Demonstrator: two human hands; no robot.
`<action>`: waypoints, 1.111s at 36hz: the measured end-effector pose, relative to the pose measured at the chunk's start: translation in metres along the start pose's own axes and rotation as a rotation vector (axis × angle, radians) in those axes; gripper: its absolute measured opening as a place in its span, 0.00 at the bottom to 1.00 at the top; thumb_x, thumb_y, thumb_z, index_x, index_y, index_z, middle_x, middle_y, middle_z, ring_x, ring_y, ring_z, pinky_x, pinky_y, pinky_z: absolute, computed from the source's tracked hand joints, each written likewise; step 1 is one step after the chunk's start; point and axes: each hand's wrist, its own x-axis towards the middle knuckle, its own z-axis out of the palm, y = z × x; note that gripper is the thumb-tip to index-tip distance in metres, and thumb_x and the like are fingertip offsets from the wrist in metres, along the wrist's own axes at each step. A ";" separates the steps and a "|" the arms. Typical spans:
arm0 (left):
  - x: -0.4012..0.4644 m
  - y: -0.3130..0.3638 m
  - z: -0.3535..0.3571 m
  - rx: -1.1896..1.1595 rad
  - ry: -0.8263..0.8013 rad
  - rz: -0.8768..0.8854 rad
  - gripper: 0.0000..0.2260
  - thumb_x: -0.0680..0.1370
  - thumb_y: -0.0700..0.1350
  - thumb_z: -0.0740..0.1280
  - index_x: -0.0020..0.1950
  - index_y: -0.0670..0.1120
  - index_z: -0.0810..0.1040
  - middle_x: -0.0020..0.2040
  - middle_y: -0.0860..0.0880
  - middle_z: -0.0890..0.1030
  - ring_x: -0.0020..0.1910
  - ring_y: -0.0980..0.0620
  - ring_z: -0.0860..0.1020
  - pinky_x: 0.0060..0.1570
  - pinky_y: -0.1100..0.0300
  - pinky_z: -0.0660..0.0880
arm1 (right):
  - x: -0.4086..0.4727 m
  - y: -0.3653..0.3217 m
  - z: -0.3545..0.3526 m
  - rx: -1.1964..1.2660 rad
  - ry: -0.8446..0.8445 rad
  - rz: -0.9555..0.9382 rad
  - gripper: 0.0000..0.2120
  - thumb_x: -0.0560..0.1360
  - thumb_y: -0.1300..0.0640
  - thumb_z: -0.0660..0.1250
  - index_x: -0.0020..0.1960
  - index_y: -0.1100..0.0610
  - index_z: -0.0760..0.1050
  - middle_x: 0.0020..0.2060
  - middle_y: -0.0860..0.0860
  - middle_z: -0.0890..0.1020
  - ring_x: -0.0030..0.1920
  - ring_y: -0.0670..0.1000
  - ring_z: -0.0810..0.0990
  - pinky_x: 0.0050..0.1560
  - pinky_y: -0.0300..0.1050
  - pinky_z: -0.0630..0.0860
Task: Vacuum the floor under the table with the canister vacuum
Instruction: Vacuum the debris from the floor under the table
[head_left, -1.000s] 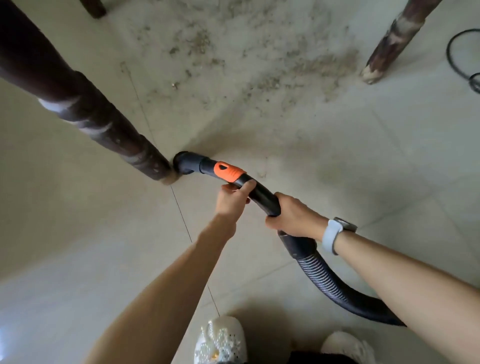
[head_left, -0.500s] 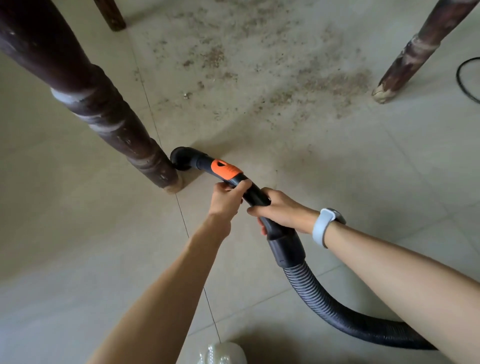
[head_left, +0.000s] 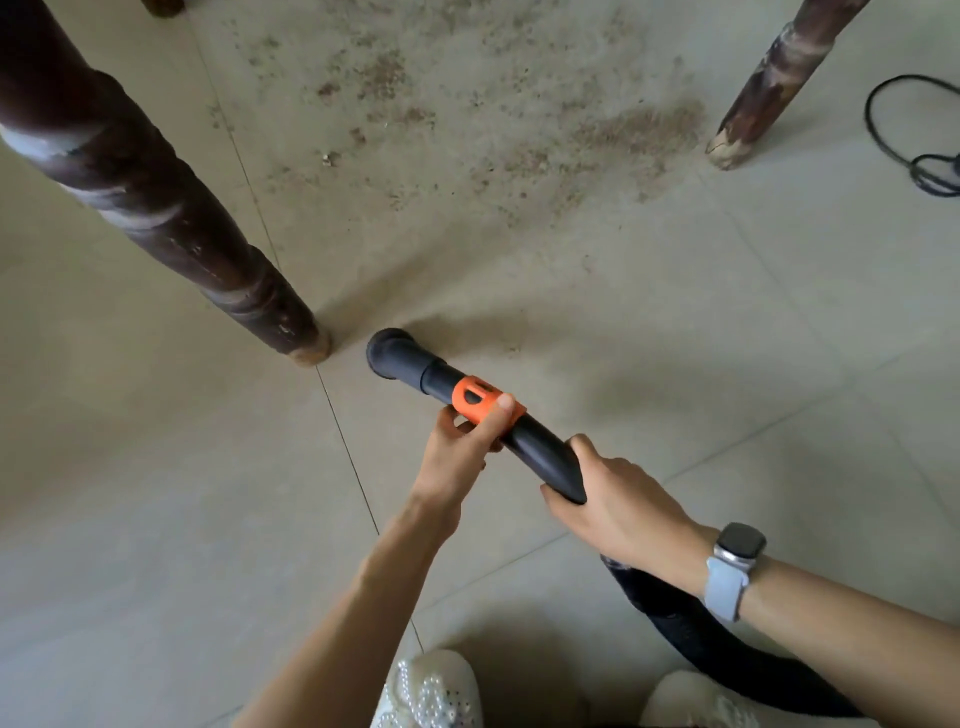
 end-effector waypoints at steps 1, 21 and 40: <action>0.000 -0.001 0.000 0.006 0.017 -0.014 0.14 0.75 0.57 0.67 0.54 0.50 0.72 0.49 0.52 0.79 0.44 0.55 0.77 0.43 0.62 0.71 | -0.005 0.002 0.002 -0.011 0.002 0.005 0.13 0.76 0.45 0.61 0.49 0.52 0.61 0.29 0.49 0.74 0.25 0.52 0.73 0.26 0.44 0.67; 0.000 -0.022 0.001 0.077 0.045 -0.012 0.17 0.80 0.55 0.61 0.60 0.44 0.72 0.48 0.49 0.76 0.43 0.52 0.72 0.44 0.59 0.70 | 0.017 -0.007 0.009 0.344 -0.124 0.007 0.15 0.74 0.46 0.66 0.51 0.55 0.67 0.40 0.55 0.80 0.34 0.59 0.82 0.35 0.53 0.79; -0.047 -0.051 0.093 0.200 -0.188 -0.103 0.16 0.80 0.56 0.59 0.59 0.46 0.69 0.52 0.50 0.76 0.40 0.54 0.75 0.40 0.62 0.70 | -0.064 0.075 0.003 0.283 -0.024 0.242 0.13 0.74 0.47 0.65 0.48 0.55 0.68 0.35 0.52 0.79 0.27 0.53 0.78 0.31 0.47 0.77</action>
